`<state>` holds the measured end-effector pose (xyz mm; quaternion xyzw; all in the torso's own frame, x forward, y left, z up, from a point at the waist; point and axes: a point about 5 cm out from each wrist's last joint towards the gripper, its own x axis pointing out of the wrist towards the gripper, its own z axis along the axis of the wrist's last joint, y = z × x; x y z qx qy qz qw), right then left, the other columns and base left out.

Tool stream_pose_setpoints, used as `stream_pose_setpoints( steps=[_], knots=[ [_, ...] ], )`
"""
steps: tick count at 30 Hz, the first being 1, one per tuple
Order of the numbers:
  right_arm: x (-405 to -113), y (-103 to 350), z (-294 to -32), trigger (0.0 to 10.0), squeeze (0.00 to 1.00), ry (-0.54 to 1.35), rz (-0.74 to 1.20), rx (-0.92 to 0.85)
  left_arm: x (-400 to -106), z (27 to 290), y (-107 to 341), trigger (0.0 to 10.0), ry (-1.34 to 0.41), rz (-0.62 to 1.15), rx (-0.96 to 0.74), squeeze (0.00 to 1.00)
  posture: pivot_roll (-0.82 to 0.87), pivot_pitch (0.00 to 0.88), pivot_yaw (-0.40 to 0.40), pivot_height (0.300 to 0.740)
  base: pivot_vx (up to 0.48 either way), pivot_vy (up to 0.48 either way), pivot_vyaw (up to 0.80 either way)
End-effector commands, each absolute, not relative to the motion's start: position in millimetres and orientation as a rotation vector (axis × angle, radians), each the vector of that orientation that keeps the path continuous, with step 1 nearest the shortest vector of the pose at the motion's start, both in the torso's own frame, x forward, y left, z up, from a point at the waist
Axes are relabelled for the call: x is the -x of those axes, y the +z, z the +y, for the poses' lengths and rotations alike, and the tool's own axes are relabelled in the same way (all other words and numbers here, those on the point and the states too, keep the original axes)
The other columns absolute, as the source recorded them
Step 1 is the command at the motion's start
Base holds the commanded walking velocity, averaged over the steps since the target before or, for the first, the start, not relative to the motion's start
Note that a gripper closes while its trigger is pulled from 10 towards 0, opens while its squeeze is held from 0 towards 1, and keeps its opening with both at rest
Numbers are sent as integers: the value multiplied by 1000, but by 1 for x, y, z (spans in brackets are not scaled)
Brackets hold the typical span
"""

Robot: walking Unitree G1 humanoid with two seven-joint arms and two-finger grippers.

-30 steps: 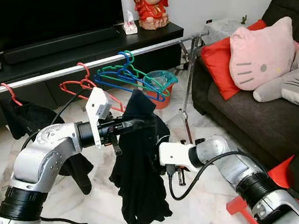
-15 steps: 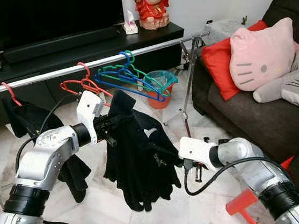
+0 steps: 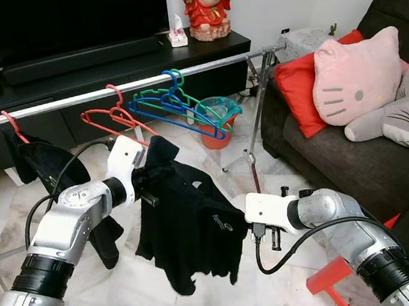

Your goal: Hang hanger

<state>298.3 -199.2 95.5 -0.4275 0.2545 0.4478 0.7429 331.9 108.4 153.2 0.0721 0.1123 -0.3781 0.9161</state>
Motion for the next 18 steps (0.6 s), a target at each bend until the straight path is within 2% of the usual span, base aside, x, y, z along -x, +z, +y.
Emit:
stream_pose_setpoints(
  steps=[1, 5, 10, 12, 18],
  knots=[
    [-299, 94, -204, 0, 0, 956, 573, 962, -325, 99, 163, 10000, -857, 174, -146, 1000, -44, 0, -53, 740, 0, 0, 0],
    [-305, 97, -207, 0, 0, 897, 554, 1014, -318, 94, 162, 10000, -913, 167, -151, 1000, -41, 0, -59, 740, 0, 0, 0],
    [-312, 99, -208, 0, 0, 809, 509, 1029, -318, 96, 159, 10000, -888, 176, -180, 1000, -39, 0, -64, 740, 0, 0, 0],
    [-316, 100, -204, 0, 0, 739, 465, 959, -319, 102, 147, 10000, -814, 218, -290, 1000, -38, 0, -65, 740, 0, 0, 0],
    [-315, 100, -196, 0, 0, 720, 413, 912, -317, 105, 140, 10000, -766, 246, -335, 1000, -41, 0, -68, 740, 0, 0, 0]
  ],
)
